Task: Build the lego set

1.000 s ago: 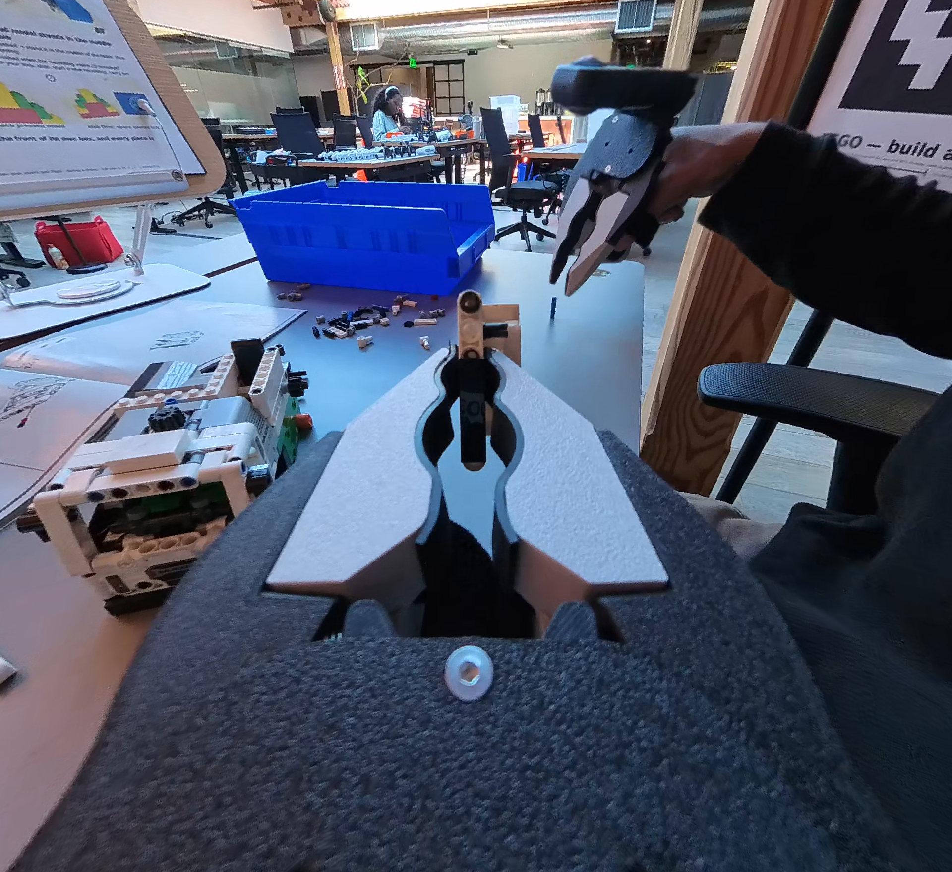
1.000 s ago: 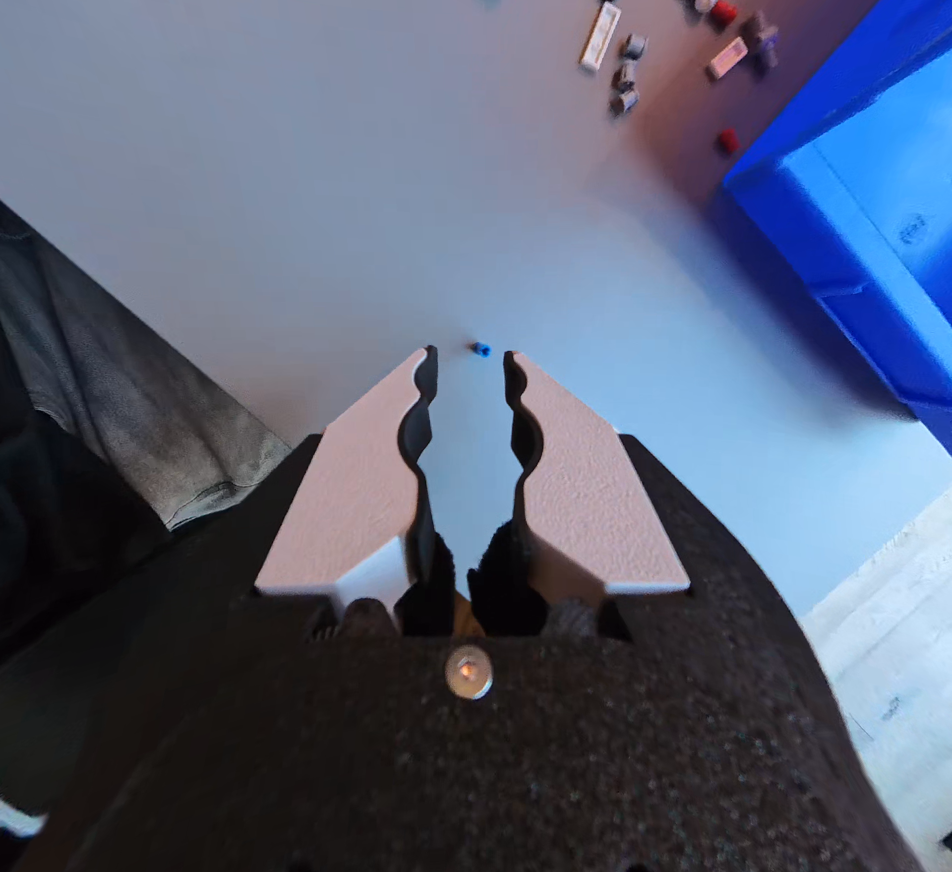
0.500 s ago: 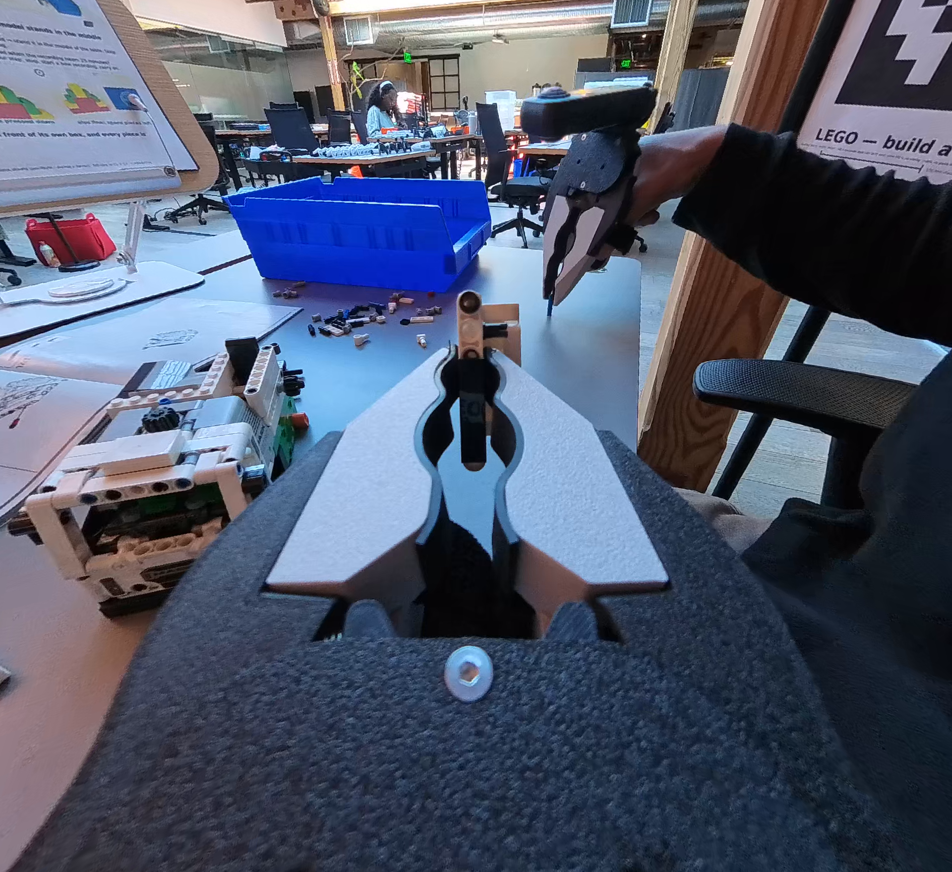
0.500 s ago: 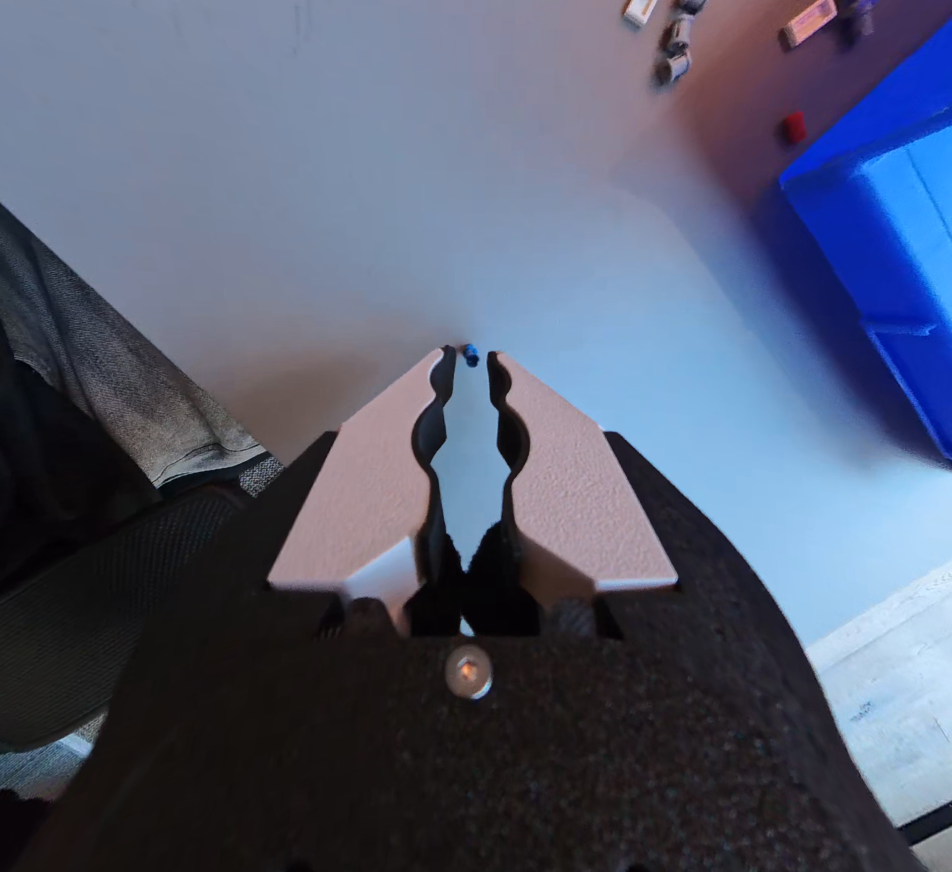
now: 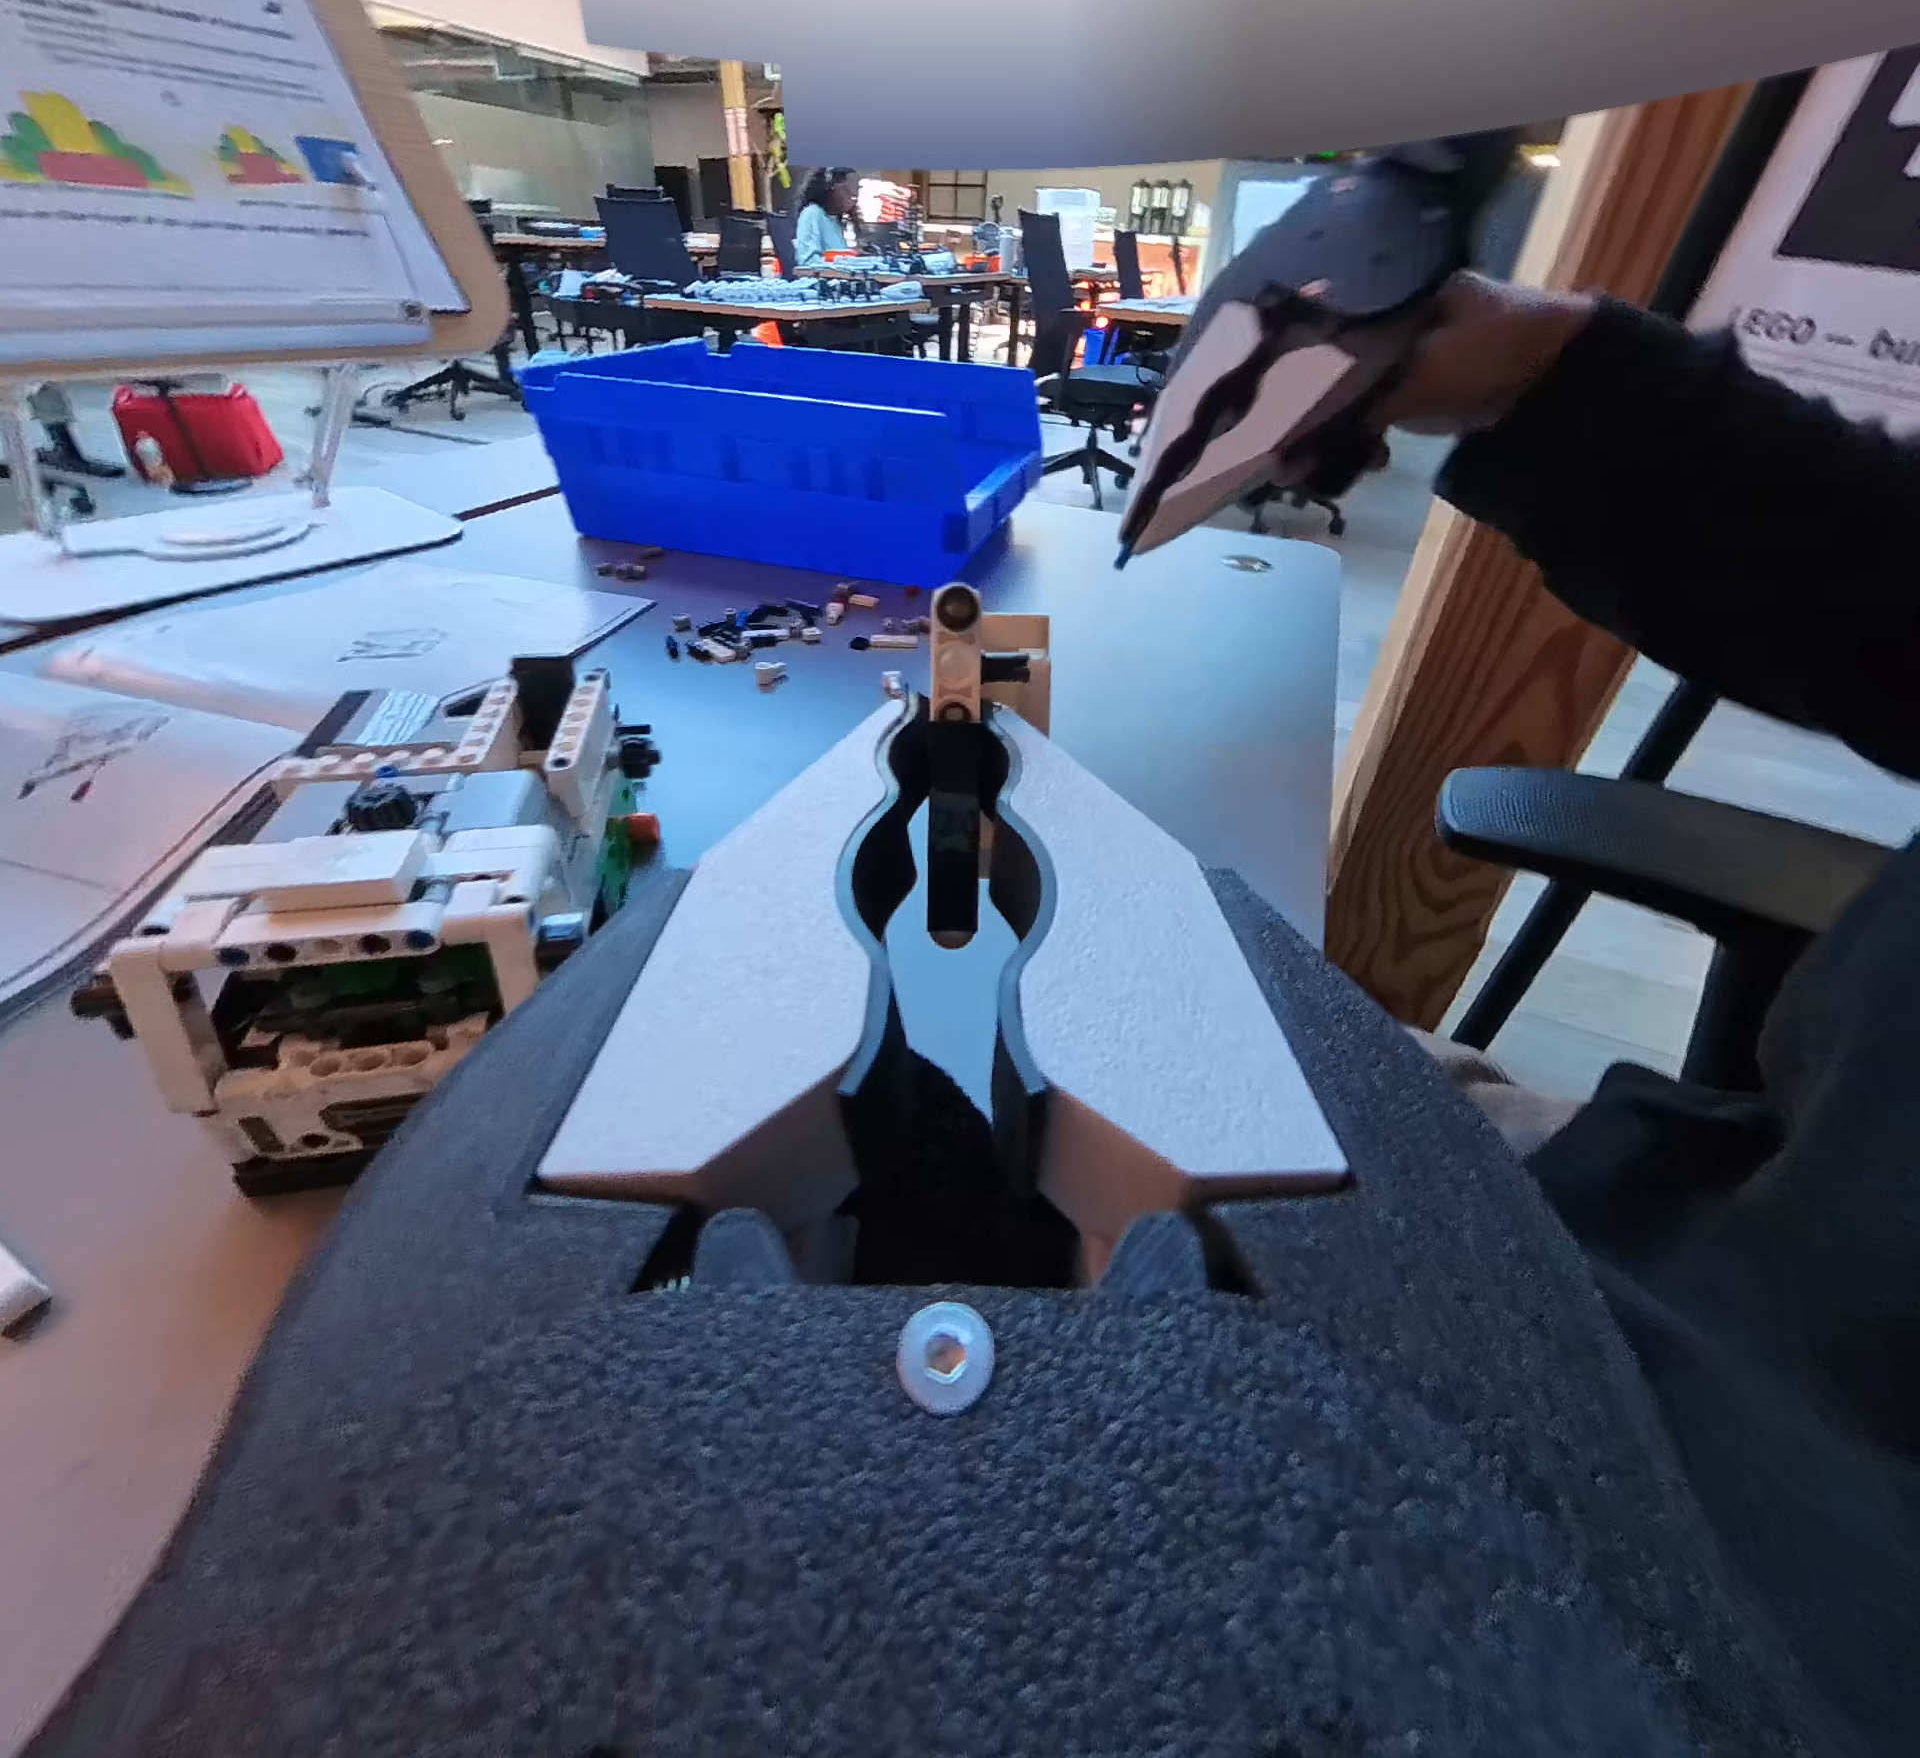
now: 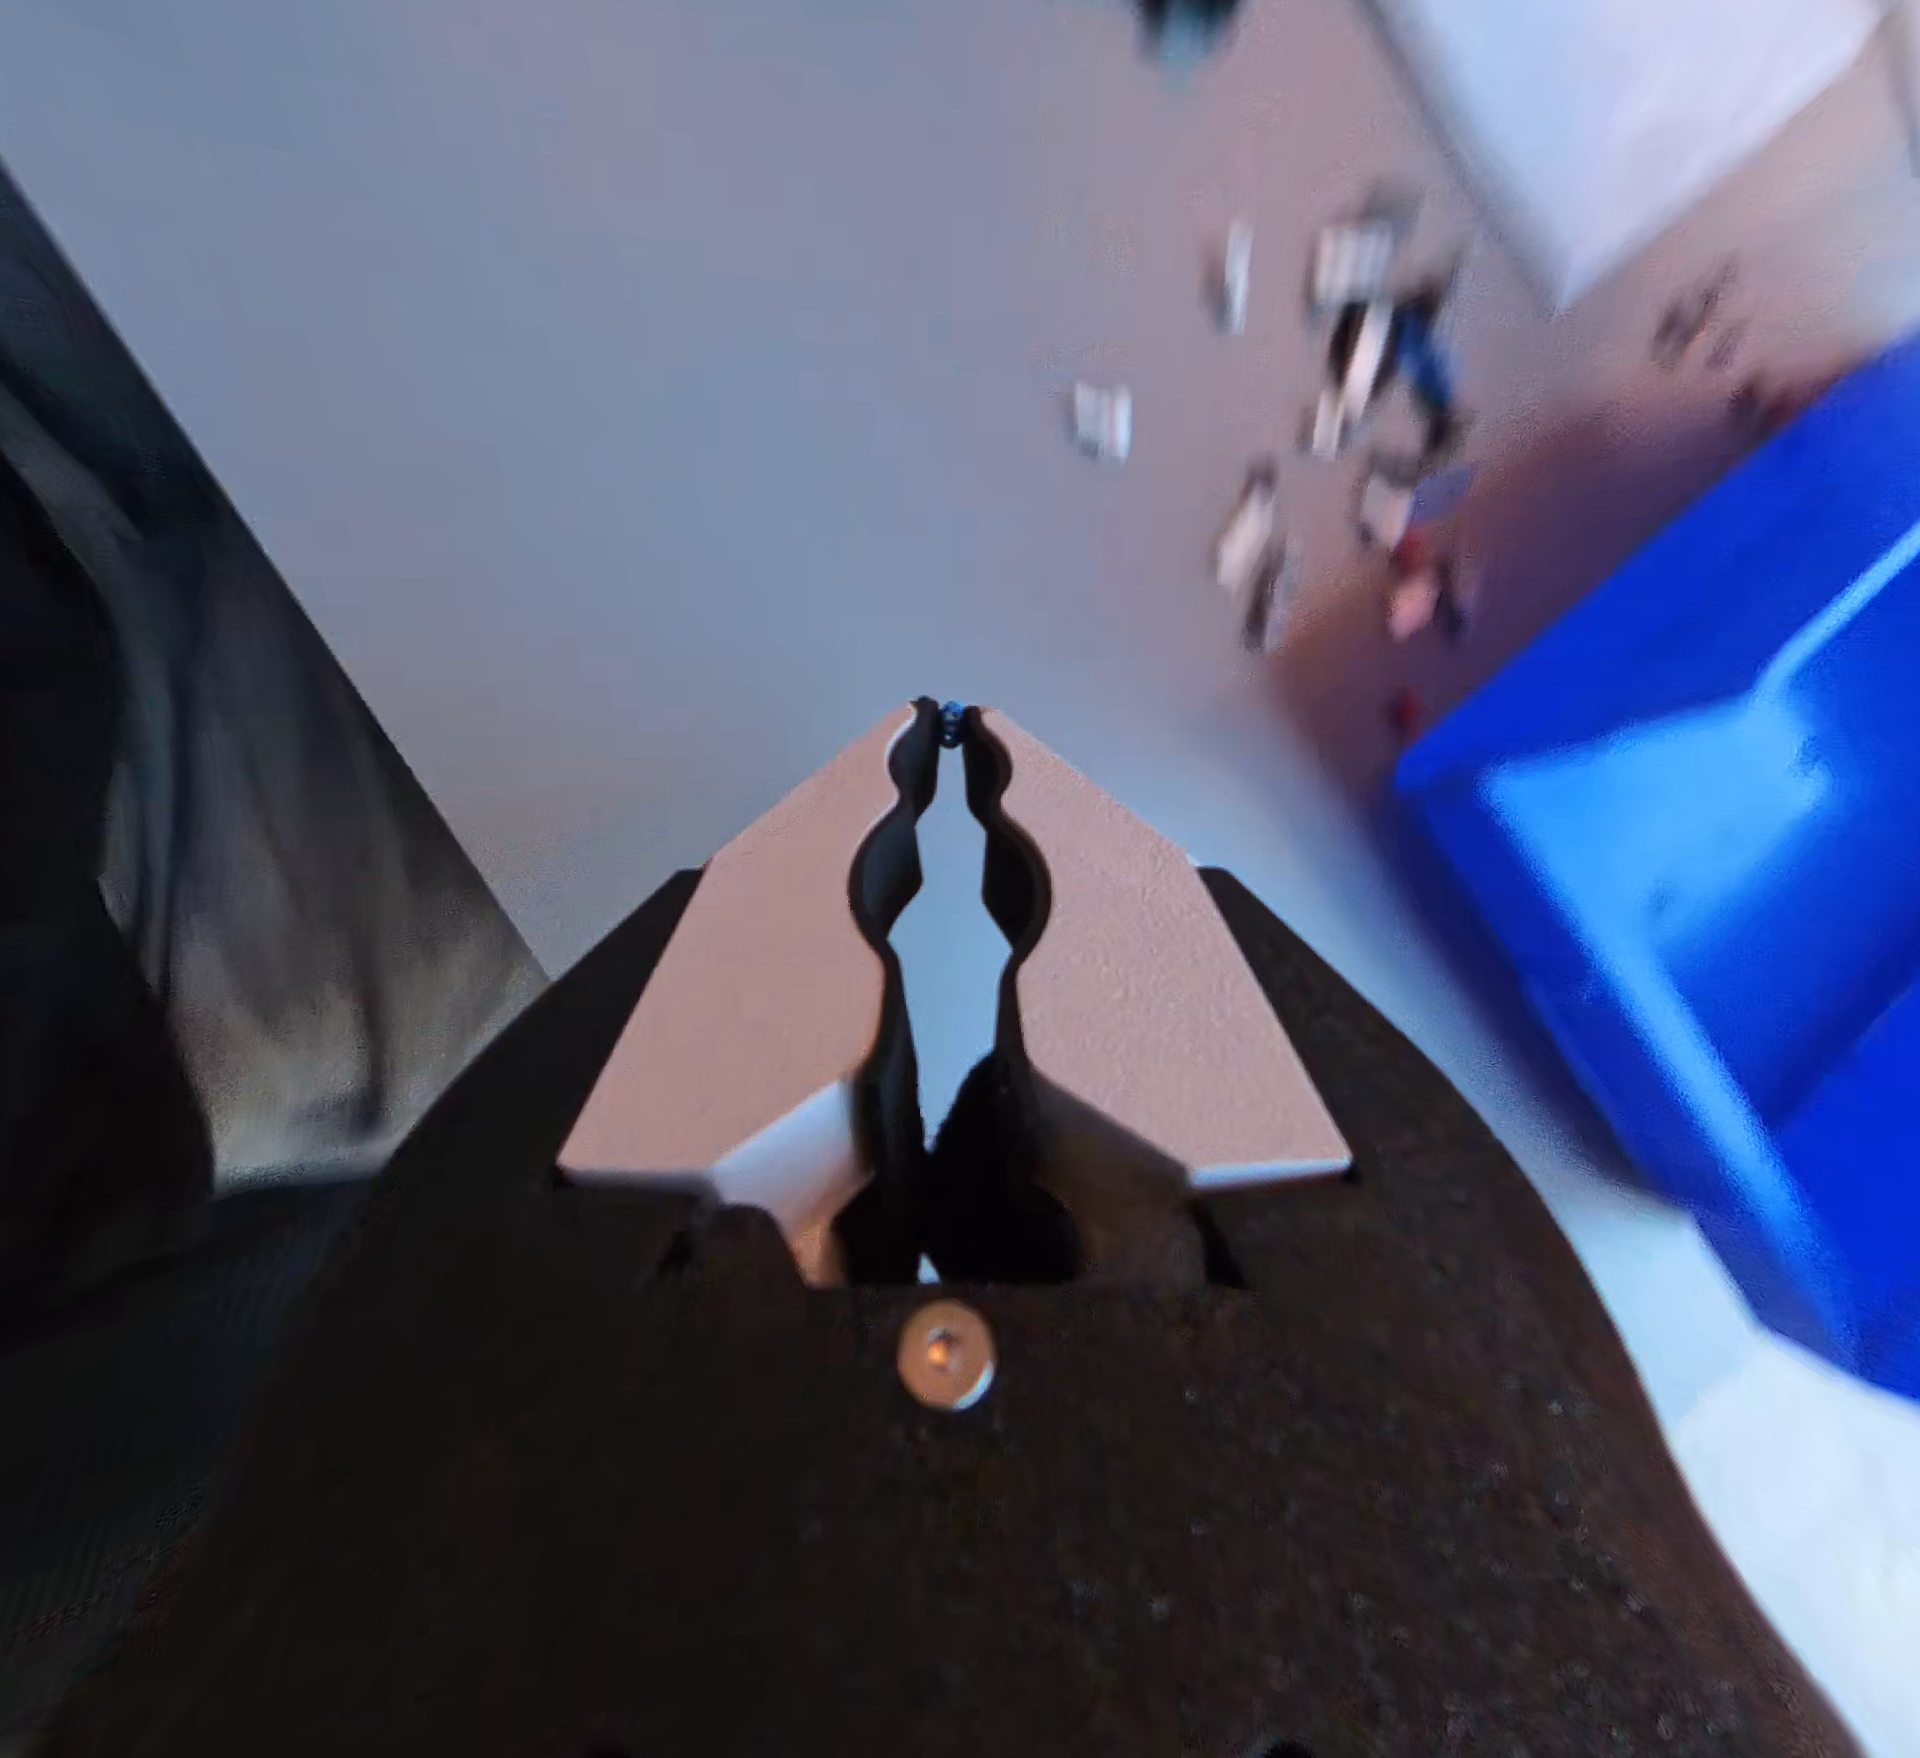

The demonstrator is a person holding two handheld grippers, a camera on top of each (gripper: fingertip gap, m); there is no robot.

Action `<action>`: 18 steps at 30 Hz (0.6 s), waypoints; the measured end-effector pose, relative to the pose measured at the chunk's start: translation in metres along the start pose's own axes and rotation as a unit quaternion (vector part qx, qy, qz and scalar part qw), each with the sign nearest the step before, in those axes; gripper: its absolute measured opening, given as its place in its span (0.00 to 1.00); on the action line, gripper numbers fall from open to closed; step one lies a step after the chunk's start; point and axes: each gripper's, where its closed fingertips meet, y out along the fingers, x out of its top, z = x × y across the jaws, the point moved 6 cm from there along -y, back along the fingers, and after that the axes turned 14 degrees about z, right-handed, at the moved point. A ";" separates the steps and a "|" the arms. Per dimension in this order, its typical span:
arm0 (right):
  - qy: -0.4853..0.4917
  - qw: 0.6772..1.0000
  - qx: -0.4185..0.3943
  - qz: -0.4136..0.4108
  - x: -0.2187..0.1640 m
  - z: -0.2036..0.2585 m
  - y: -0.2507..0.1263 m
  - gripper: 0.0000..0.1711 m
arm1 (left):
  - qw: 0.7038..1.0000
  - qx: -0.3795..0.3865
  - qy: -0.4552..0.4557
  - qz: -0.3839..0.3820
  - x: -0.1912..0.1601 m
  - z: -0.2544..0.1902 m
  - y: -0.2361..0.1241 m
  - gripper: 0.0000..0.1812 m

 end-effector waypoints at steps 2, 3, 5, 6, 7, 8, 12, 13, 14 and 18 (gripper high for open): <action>-0.044 0.991 -0.026 -0.121 0.050 0.031 -0.017 0.02 | 0.999 0.001 -0.046 0.001 0.001 0.009 0.003 0.03; -0.074 0.980 -0.037 -0.181 0.077 0.054 -0.022 0.02 | 0.997 -0.012 -0.077 0.001 0.001 0.012 0.006 0.03; -0.094 0.952 -0.121 -0.266 0.119 0.087 -0.022 0.02 | 0.990 -0.030 -0.139 -0.007 0.002 0.017 0.011 0.03; -0.094 0.942 -0.148 -0.288 0.132 0.100 -0.016 0.02 | 0.987 -0.034 -0.158 -0.007 0.001 0.019 0.013 0.03; -0.090 0.935 -0.162 -0.303 0.141 0.110 -0.009 0.02 | 0.985 -0.034 -0.168 -0.003 0.001 0.020 0.015 0.03; -0.077 0.928 -0.182 -0.317 0.148 0.115 -0.002 0.02 | 0.985 -0.031 -0.171 0.000 0.000 0.020 0.017 0.03; -0.038 0.904 -0.240 -0.350 0.164 0.125 0.009 0.02 | 0.984 -0.038 -0.175 0.001 0.001 0.014 0.020 0.03; -0.042 0.908 -0.240 -0.341 0.166 0.125 0.013 0.02 | 0.983 -0.042 -0.177 -0.001 0.001 0.013 0.020 0.03; -0.039 0.915 -0.235 -0.327 0.167 0.125 0.017 0.02 | 0.983 -0.045 -0.178 -0.002 0.001 0.011 0.021 0.03; -0.023 0.918 -0.222 -0.328 0.167 0.120 0.020 0.02 | 0.986 -0.040 -0.165 -0.001 0.002 0.007 0.021 0.03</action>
